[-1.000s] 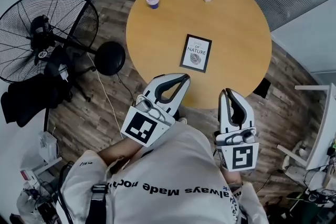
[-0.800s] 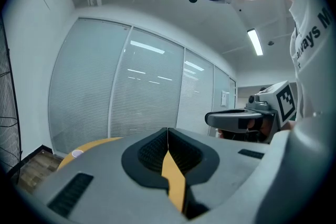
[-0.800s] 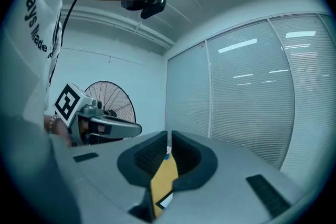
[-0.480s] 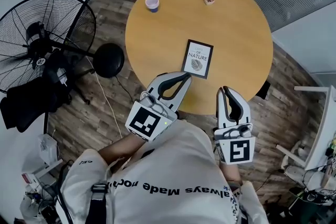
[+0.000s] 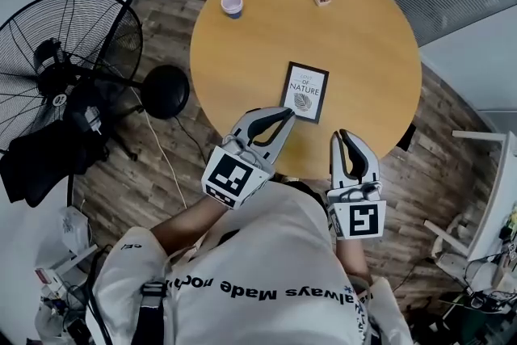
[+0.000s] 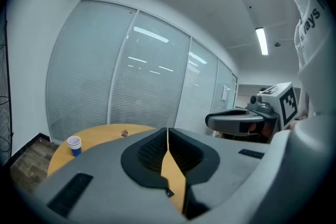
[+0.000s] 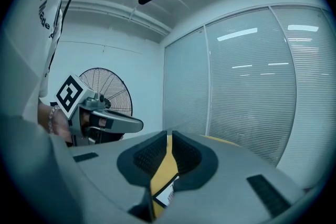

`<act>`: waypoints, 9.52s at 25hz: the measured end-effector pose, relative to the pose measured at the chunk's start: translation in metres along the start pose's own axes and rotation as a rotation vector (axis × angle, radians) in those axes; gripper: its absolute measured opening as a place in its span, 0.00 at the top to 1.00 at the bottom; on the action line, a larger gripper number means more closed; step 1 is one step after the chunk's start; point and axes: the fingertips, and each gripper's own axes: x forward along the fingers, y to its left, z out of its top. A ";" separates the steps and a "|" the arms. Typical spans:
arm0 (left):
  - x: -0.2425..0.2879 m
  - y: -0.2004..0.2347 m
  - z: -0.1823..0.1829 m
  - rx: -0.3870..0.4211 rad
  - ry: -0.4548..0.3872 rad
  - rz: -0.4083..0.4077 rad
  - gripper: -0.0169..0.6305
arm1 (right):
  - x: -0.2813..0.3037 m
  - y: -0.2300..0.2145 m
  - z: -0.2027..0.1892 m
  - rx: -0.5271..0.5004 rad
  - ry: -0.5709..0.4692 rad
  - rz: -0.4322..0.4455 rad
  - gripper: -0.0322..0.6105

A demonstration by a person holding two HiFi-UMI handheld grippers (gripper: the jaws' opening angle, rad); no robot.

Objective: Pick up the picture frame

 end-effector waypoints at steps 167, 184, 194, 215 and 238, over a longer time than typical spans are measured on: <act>0.089 0.065 -0.206 -0.080 0.361 0.136 0.81 | 0.080 -0.058 -0.235 0.197 0.351 -0.187 0.79; 0.074 0.050 -0.149 -0.016 0.260 0.153 0.81 | 0.062 -0.063 -0.179 0.160 0.244 -0.224 0.79; 0.064 0.039 -0.124 -0.003 0.215 0.152 0.81 | 0.048 -0.062 -0.153 0.144 0.188 -0.244 0.79; 0.055 0.029 -0.065 0.020 0.118 0.147 0.81 | 0.032 -0.069 -0.091 0.104 0.080 -0.267 0.79; 0.025 0.014 0.000 0.054 0.001 0.132 0.81 | 0.005 -0.058 -0.018 0.060 -0.029 -0.296 0.79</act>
